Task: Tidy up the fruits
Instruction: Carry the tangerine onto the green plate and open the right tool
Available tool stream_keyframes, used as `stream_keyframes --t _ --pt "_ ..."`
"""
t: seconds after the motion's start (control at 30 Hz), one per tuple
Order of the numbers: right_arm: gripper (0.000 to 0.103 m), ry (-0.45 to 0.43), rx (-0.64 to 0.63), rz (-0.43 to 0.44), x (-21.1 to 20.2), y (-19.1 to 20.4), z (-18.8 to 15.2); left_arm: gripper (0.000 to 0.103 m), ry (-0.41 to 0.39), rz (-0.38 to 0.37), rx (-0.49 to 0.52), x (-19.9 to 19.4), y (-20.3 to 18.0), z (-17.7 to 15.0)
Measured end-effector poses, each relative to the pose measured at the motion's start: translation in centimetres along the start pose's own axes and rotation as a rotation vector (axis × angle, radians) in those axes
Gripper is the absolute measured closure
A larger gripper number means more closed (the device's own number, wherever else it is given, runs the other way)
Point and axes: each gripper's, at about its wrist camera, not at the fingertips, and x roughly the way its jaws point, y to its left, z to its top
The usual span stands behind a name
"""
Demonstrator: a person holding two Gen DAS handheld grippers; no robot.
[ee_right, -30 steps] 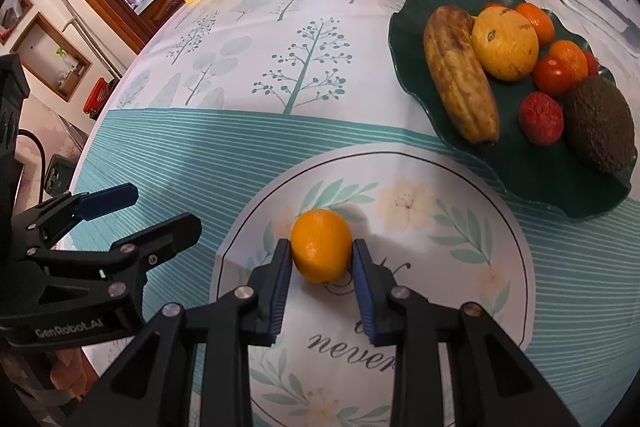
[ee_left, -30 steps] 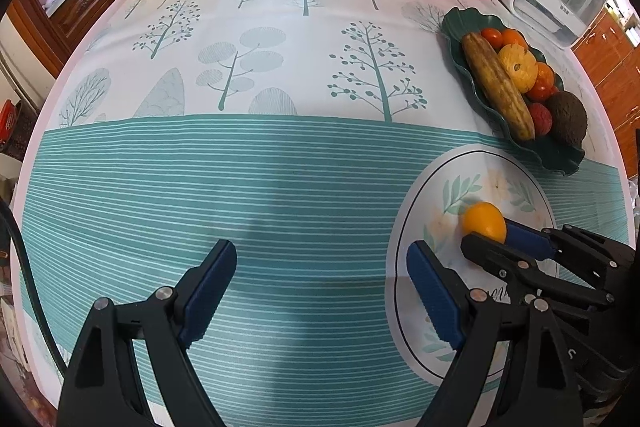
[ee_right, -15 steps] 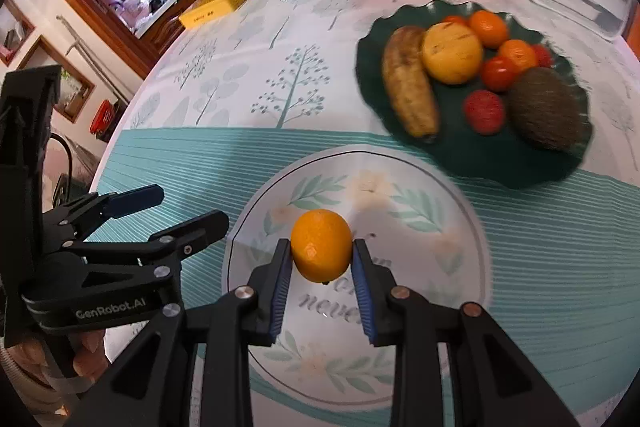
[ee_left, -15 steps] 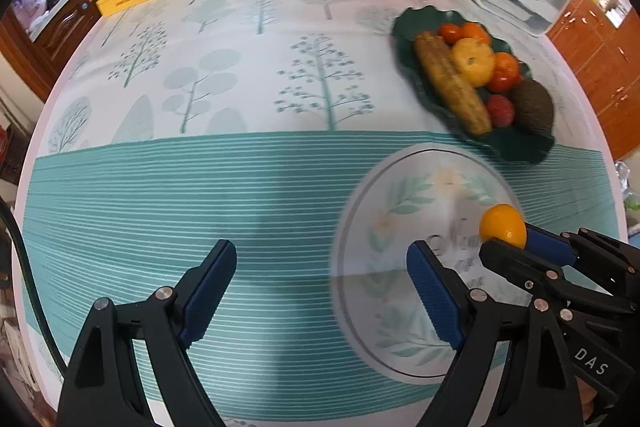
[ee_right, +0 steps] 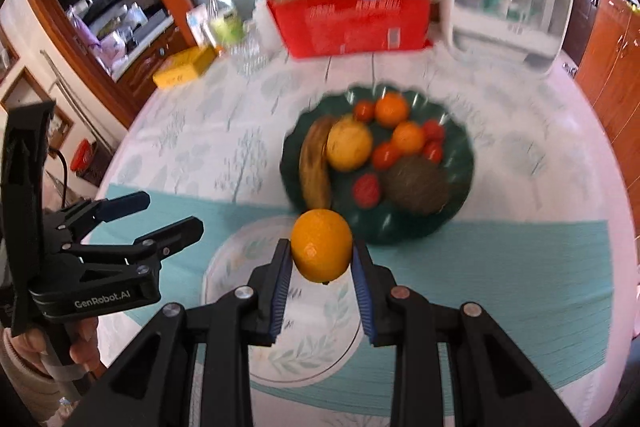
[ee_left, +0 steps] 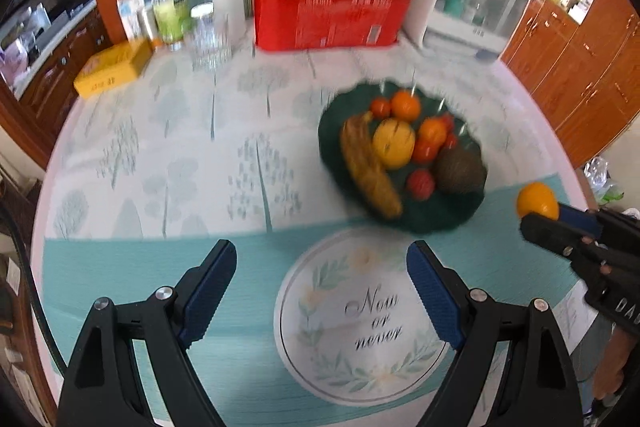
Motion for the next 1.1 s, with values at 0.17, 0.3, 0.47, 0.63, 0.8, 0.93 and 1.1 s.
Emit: stream_keyframes --t 0.17,0.3,0.47,0.63,0.8,0.93,1.1 --pt "0.073 -0.07 -0.037 -0.037 -3.5 -0.3 5.1 0.017 -0.076 0.0 0.008 -3.3 -0.2 4.9" --pt "0.073 -0.117 -0.067 -0.061 -5.1 -0.1 9.2 0.015 -0.116 0.025 0.029 -5.0 -0.6 8.2" --pt "0.073 -0.12 -0.068 -0.065 -4.7 -0.3 13.2 0.013 -0.156 0.065 0.039 -5.5 -0.8 12.0" --pt "0.073 -0.059 -0.016 -0.048 -0.3 -1.7 15.4 0.012 -0.138 0.074 0.015 -3.0 0.0 14.8" --pt "0.073 0.039 0.039 -0.043 5.8 -3.0 15.0 0.012 -0.063 0.045 -0.004 1.9 0.6 15.2" --pt "0.073 0.137 0.073 -0.049 11.1 -4.4 13.8 0.012 0.0 0.021 0.008 5.7 0.6 14.6" --pt "0.073 0.223 0.118 -0.053 15.6 -6.1 12.6 0.012 0.068 -0.017 0.007 9.7 0.4 13.8"
